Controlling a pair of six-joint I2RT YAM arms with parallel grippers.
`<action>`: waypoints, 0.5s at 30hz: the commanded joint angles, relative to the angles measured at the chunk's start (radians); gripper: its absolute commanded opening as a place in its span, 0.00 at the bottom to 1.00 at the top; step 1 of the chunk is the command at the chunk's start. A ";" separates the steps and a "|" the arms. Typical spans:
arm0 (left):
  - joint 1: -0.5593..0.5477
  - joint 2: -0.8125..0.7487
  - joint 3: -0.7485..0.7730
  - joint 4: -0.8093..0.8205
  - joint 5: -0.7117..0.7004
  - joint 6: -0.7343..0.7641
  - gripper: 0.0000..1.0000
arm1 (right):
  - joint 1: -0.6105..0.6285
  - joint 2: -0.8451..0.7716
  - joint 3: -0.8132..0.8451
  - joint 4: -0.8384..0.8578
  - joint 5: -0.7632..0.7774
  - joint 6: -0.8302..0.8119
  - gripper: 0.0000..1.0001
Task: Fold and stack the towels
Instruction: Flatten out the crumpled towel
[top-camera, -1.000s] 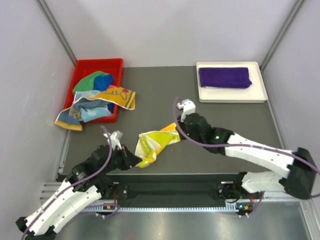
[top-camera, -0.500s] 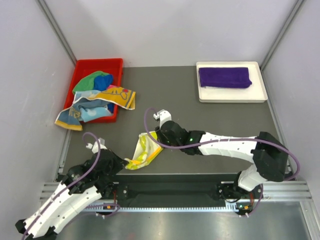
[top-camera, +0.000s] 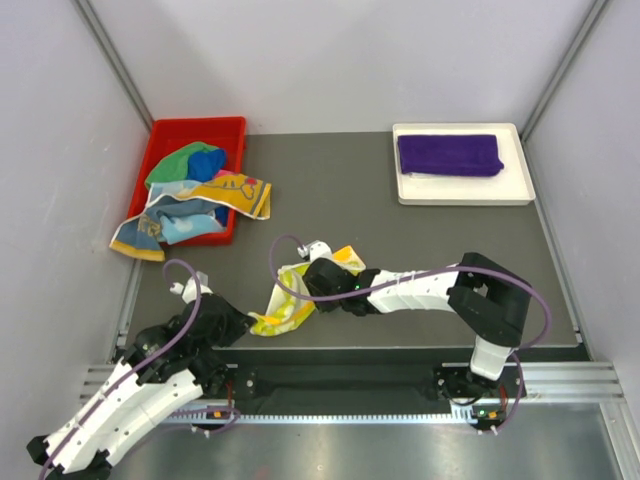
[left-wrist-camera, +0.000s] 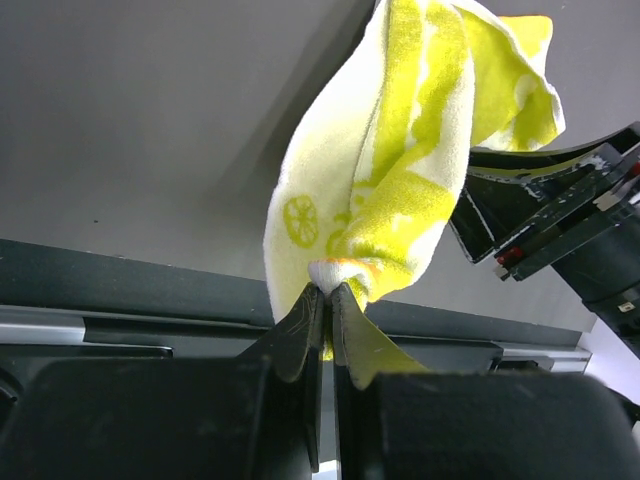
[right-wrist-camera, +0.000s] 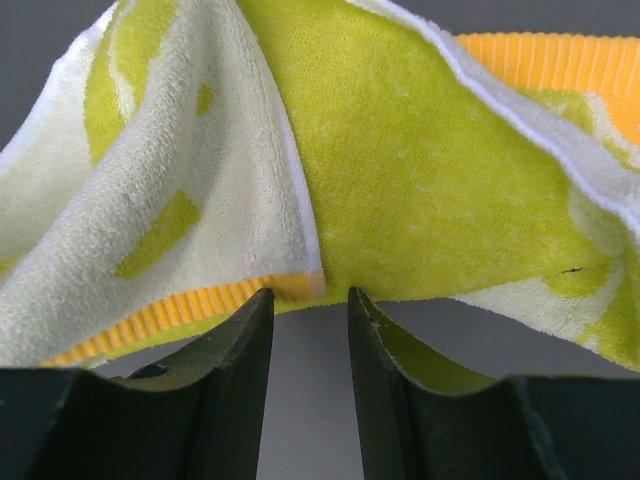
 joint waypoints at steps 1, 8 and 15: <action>0.000 0.009 0.009 0.034 0.003 0.009 0.00 | 0.015 -0.002 0.061 0.035 0.016 0.030 0.36; 0.000 0.016 0.005 0.045 0.006 0.015 0.00 | 0.011 -0.002 0.061 0.054 -0.009 0.053 0.27; 0.000 0.019 0.003 0.047 0.009 0.019 0.00 | -0.001 0.024 0.065 0.036 -0.016 0.079 0.31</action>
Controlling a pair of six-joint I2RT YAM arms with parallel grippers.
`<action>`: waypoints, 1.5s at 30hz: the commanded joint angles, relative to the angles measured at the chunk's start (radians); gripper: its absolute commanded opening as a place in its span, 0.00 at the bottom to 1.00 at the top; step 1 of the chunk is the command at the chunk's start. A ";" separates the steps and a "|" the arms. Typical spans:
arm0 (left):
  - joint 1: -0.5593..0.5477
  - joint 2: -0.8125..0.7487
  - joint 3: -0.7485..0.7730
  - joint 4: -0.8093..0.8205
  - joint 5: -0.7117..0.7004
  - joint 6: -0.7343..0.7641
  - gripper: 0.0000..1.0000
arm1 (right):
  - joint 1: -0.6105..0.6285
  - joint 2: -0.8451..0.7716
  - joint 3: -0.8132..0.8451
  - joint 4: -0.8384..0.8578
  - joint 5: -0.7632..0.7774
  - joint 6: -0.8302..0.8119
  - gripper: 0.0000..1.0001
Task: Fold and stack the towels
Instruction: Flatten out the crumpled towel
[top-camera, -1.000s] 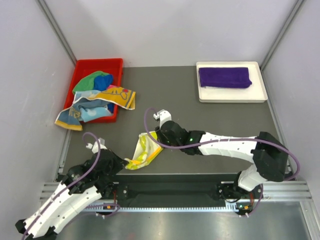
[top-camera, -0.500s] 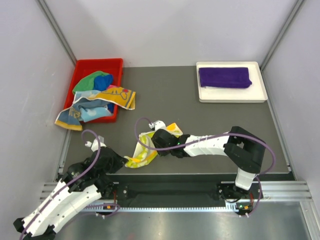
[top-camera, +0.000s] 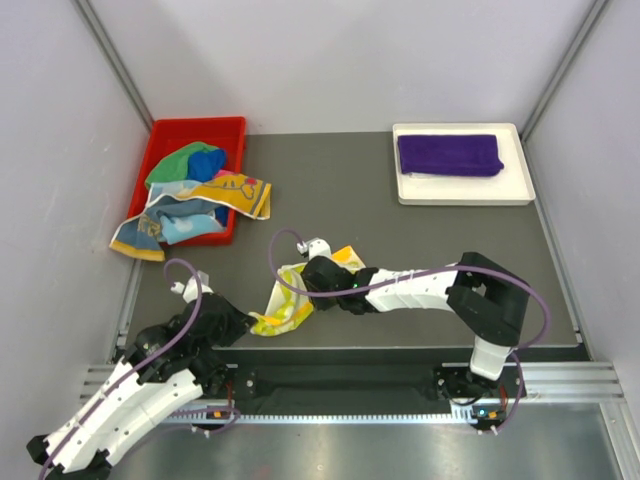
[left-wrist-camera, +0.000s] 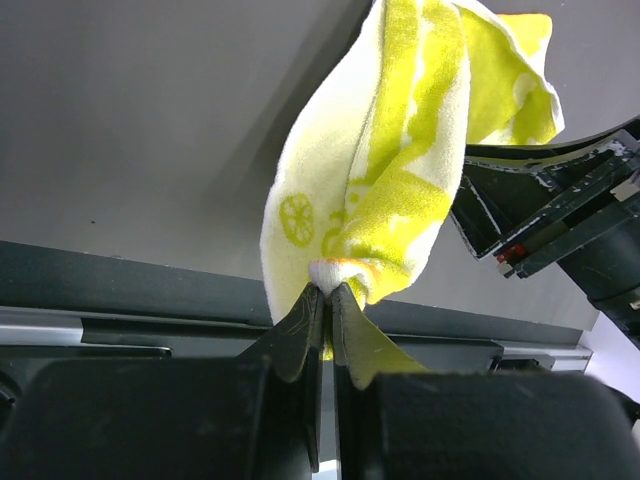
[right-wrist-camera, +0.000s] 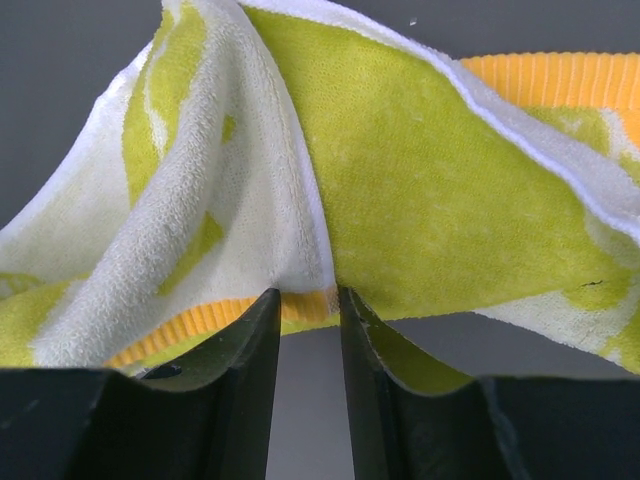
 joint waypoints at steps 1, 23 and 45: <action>0.000 0.012 0.003 0.041 0.003 0.017 0.00 | -0.002 0.024 0.042 0.028 -0.011 0.028 0.32; 0.000 0.275 0.411 0.111 0.008 0.432 0.00 | -0.011 -0.555 0.042 -0.233 0.170 0.031 0.00; 0.000 0.582 1.094 0.269 0.091 0.862 0.00 | -0.010 -0.813 0.510 -0.414 0.282 -0.186 0.00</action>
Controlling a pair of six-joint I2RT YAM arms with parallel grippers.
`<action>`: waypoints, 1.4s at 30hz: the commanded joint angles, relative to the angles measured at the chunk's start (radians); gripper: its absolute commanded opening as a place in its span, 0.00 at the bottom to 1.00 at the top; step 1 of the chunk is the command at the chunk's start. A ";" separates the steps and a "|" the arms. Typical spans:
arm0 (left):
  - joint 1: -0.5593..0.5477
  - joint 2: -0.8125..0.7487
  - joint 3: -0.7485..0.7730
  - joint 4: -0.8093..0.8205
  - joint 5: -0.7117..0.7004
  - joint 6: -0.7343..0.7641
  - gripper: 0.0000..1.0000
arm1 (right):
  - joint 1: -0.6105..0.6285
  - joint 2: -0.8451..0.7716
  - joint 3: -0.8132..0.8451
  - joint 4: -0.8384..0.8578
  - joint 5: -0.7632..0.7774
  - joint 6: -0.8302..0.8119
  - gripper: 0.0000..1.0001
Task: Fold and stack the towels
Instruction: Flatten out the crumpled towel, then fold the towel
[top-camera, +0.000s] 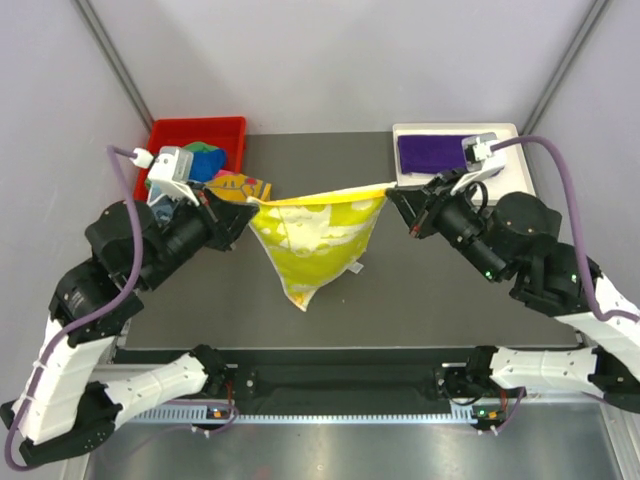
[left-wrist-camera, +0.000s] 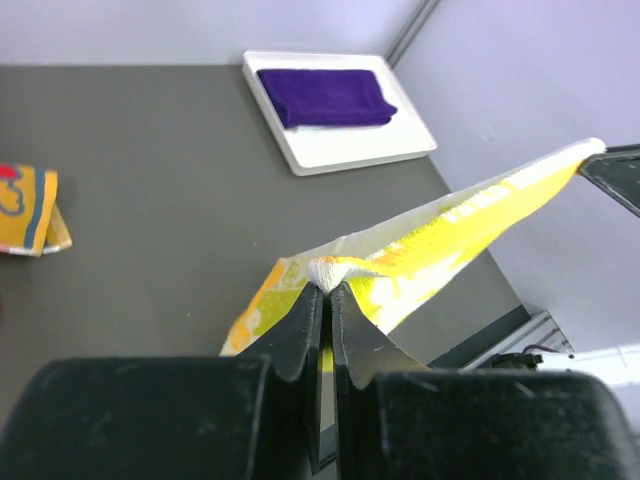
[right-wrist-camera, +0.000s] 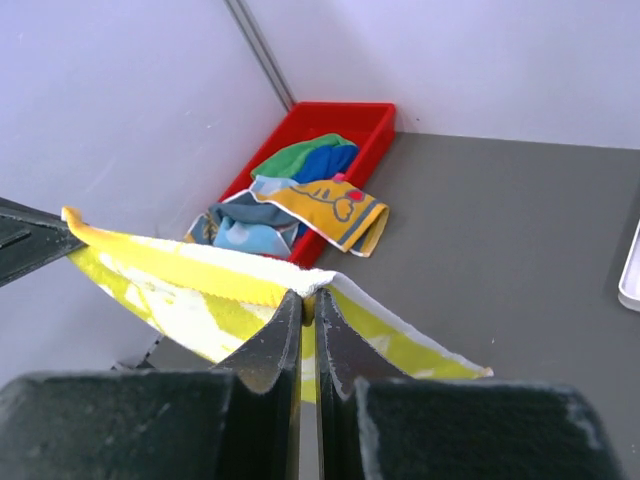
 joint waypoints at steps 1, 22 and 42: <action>0.000 0.003 0.068 0.066 0.021 0.066 0.00 | -0.003 -0.012 0.073 -0.019 0.002 -0.045 0.00; 0.102 0.284 0.050 0.239 -0.157 0.113 0.00 | -0.459 0.225 0.089 0.027 -0.319 -0.048 0.00; 0.546 1.261 0.463 0.578 0.280 0.066 0.00 | -0.868 1.111 0.469 0.295 -0.773 -0.017 0.00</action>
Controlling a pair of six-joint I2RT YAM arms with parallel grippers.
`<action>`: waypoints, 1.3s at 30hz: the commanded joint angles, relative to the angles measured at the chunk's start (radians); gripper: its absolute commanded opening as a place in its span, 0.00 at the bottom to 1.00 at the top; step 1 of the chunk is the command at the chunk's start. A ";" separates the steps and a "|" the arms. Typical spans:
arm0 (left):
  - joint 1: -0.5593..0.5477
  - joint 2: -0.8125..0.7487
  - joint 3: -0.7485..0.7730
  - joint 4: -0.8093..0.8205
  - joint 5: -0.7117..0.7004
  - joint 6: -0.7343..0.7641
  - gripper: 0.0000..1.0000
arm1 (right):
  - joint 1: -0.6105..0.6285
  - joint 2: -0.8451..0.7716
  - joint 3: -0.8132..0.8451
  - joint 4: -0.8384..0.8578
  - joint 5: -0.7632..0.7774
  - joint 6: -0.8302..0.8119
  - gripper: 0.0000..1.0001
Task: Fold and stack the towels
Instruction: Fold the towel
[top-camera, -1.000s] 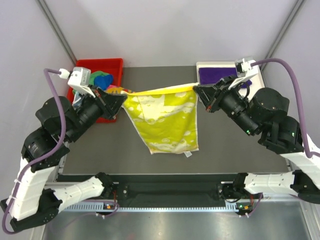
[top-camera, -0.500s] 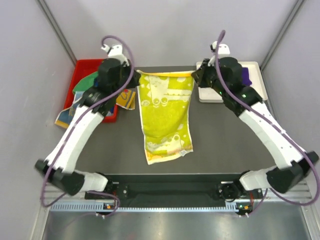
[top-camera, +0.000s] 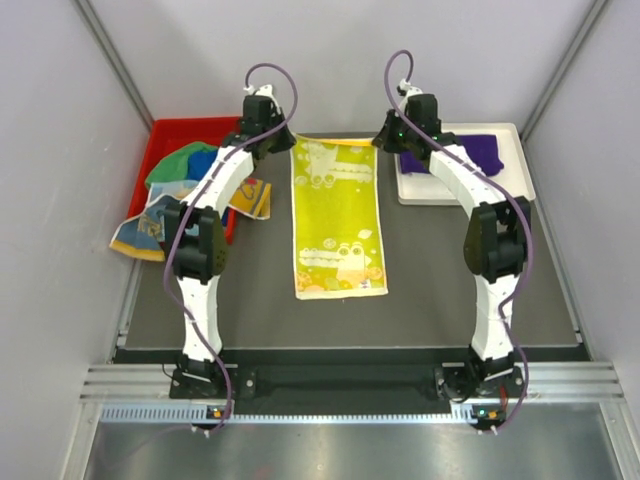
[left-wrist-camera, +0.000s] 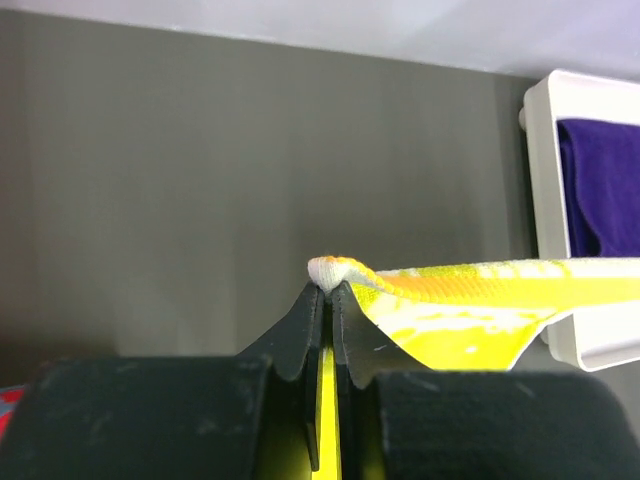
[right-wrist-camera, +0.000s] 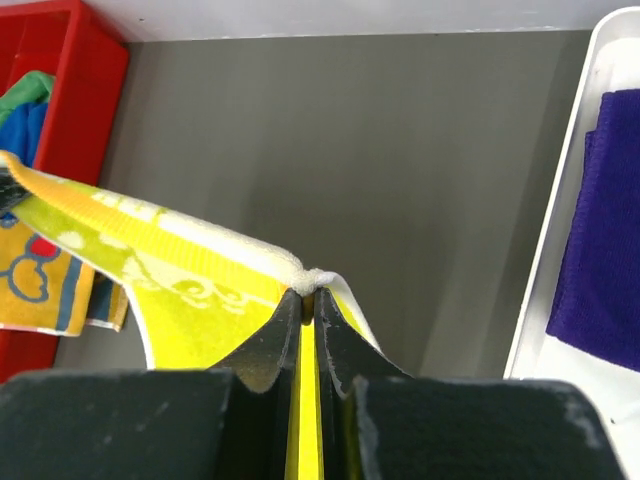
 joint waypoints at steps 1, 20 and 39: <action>0.020 0.004 0.048 0.076 0.022 0.010 0.00 | -0.024 -0.033 -0.002 0.093 -0.028 0.016 0.00; -0.061 -0.425 -0.777 0.190 0.111 -0.079 0.00 | 0.035 -0.480 -0.775 0.171 -0.062 0.094 0.00; -0.251 -0.597 -1.012 0.084 -0.081 -0.093 0.00 | 0.115 -0.659 -1.068 0.183 -0.062 0.116 0.00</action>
